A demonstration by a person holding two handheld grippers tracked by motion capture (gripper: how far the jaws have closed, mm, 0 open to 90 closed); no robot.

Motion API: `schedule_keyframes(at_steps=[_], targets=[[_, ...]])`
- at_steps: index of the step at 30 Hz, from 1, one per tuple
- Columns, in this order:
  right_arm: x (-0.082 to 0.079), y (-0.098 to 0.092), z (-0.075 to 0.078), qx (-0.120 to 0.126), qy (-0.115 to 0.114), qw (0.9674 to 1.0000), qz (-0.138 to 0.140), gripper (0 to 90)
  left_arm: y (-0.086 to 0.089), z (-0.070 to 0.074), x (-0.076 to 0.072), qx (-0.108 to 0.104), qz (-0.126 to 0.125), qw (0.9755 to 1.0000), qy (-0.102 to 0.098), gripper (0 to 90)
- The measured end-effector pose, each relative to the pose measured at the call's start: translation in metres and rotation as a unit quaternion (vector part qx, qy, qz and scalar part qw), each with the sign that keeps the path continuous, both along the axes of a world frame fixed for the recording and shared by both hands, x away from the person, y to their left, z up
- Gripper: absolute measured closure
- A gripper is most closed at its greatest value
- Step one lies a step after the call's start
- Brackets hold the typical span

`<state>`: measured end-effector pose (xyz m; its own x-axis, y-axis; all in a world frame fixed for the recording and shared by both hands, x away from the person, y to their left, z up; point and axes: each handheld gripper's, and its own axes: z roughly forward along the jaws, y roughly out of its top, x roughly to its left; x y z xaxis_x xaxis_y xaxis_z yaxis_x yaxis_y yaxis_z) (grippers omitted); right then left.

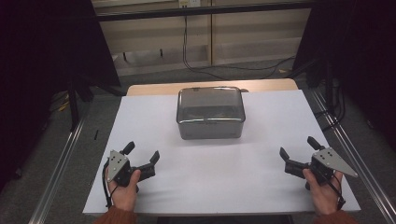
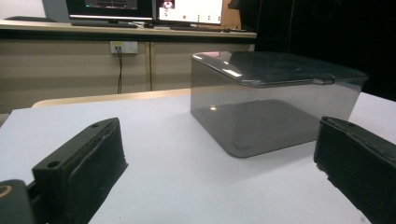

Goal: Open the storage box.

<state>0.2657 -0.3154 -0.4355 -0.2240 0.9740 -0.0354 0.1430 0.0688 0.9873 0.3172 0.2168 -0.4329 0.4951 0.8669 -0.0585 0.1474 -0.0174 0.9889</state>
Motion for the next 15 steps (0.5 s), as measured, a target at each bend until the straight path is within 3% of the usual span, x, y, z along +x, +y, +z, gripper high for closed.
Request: schedule_keyframes(at_steps=[15], targets=[[0.0035,0.0054,-0.0014,-0.004,0.008,0.9997,0.025,0.0,-0.0005,-0.0002,0.0011,0.0,-0.004,0.9999,0.014,1.6]])
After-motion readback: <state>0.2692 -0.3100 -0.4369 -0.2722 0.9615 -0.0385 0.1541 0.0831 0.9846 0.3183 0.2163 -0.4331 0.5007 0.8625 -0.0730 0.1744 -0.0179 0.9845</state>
